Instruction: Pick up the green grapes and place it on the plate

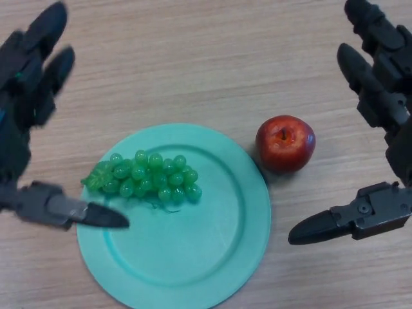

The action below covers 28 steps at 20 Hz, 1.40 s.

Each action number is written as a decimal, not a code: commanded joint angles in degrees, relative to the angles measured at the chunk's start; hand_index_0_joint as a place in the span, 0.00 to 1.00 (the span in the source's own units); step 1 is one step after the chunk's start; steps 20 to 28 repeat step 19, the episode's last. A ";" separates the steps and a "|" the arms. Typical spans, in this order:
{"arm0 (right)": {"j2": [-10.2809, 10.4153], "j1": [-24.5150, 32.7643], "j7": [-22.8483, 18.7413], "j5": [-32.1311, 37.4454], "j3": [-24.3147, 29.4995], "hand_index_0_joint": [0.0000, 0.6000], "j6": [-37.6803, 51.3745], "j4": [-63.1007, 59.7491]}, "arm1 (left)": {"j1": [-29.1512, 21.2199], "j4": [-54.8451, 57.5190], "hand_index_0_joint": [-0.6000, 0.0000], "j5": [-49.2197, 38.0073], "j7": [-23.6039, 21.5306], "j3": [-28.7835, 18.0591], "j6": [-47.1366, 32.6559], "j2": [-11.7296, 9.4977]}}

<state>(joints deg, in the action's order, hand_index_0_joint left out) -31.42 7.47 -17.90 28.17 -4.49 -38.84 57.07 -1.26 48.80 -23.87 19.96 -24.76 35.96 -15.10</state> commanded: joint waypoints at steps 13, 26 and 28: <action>4.44 4.42 4.24 -9.08 2.21 0.00 4.59 2.93 | 2.15 -2.15 1.00 -9.26 -5.23 -8.90 -13.62 -6.45; 6.91 5.08 7.88 -10.63 3.74 0.00 2.49 2.93 | 1.93 -1.99 1.00 -6.21 -5.17 -6.54 -14.05 -5.77; 6.91 5.08 7.88 -10.63 3.74 0.00 2.49 2.93 | 1.93 -1.99 1.00 -6.21 -5.17 -6.54 -14.05 -5.77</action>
